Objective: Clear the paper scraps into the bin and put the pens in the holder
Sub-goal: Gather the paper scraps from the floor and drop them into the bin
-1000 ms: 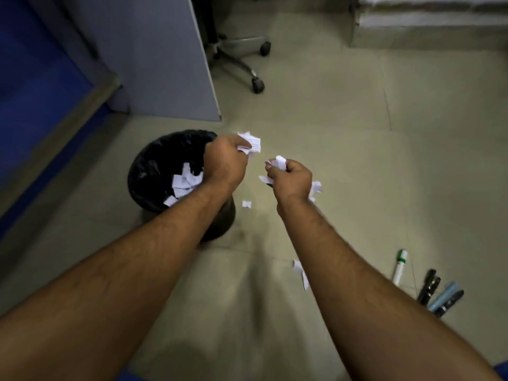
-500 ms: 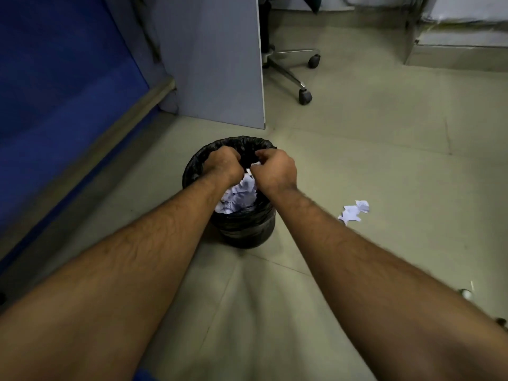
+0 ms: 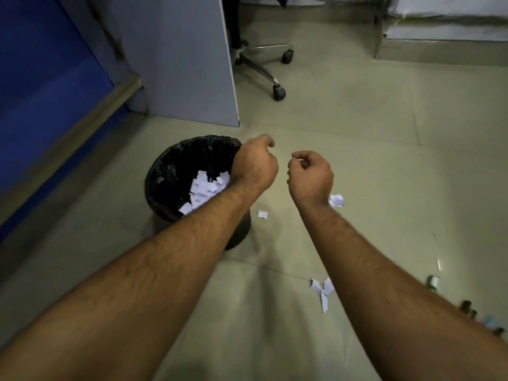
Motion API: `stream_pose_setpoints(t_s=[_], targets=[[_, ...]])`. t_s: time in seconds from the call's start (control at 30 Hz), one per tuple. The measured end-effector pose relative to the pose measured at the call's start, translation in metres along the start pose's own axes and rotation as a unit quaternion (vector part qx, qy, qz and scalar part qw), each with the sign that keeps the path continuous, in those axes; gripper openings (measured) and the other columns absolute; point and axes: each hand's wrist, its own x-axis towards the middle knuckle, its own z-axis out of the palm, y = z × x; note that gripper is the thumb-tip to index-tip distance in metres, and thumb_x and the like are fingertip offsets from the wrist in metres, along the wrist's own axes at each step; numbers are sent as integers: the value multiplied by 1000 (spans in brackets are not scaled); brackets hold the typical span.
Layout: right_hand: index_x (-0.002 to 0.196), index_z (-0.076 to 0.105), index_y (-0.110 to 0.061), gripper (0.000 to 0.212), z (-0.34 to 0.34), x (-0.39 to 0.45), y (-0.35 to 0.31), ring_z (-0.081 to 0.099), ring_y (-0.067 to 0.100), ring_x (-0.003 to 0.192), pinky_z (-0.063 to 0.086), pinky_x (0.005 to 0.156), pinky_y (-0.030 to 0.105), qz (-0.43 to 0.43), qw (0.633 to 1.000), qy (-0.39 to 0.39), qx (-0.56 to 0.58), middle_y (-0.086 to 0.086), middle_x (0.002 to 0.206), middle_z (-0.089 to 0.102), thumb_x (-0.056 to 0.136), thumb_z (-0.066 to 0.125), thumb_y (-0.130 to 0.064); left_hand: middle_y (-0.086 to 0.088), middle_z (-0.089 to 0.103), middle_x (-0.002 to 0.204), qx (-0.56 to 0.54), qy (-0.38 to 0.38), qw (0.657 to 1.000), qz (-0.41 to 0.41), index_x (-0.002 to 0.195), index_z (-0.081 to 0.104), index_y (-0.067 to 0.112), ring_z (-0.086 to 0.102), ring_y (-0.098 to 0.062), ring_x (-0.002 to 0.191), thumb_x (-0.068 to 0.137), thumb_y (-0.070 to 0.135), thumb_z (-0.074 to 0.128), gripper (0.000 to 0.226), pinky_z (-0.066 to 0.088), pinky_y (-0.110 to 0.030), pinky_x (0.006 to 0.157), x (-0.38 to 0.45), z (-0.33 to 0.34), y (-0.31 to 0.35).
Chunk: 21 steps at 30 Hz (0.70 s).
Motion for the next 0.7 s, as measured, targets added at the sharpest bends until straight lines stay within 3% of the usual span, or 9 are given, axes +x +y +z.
stream_pose_setpoints(t_s=[0.07, 0.13, 0.27, 0.43, 0.57, 0.63, 0.7], targets=[[98, 72, -22, 22, -24, 8, 37, 68, 18, 87, 50, 78, 23, 19, 998, 29, -45, -6, 85, 71, 83, 57, -20, -7, 69, 113, -13, -29, 999, 7, 112, 67, 19, 63, -27, 103, 85, 10, 50, 34, 51, -31, 86, -10, 37, 12], [104, 70, -24, 22, -45, 9, 88, 67, 18, 95, 49, 82, 26, 46, 993, 19, -105, -7, 90, 71, 85, 57, -23, -5, 69, 112, -9, -91, 996, -7, 111, 67, 20, 63, -26, 104, 83, 12, 52, 33, 50, -31, 86, -33, 82, 13], [126, 62, -16, 37, -70, 1, 188, 60, 26, 117, 43, 96, 30, 84, 979, -54, -176, 6, 126, 65, 91, 61, -29, -9, 60, 126, 55, -206, 976, -32, 123, 59, 17, 57, -31, 115, 87, 16, 53, 37, 48, -37, 93, -77, 172, -20], [135, 54, -13, 65, -75, -6, 269, 36, 33, 141, 28, 114, 45, -8, 925, -86, -371, 11, 149, 45, 83, 55, -52, -15, 58, 119, 270, -124, 955, 4, 114, 57, 14, 57, -34, 110, 80, 26, 64, 36, 46, -39, 86, -97, 232, -83], [140, 50, -19, 74, -62, -13, 279, 23, 32, 149, 12, 119, 48, -29, 923, -51, -379, 9, 157, 35, 76, 46, -55, -24, 30, 153, 261, -128, 955, -64, 142, 38, 13, 30, -40, 141, 91, 48, 53, 64, 29, -44, 112, -78, 252, -105], [138, 54, -19, 74, -62, -12, 281, 24, 32, 148, 12, 120, 48, -41, 929, -33, -365, 9, 156, 37, 74, 42, -54, -28, 21, 156, 250, -132, 954, -98, 148, 31, 12, 19, -42, 145, 93, 57, 45, 72, 21, -44, 118, -71, 260, -107], [136, 56, -18, 73, -63, -11, 282, 26, 32, 148, 13, 120, 48, -45, 932, -28, -357, 10, 155, 39, 73, 40, -53, -30, 22, 155, 251, -157, 952, -75, 149, 32, 11, 18, -42, 146, 95, 59, 38, 73, 16, -44, 120, -81, 269, -101]])
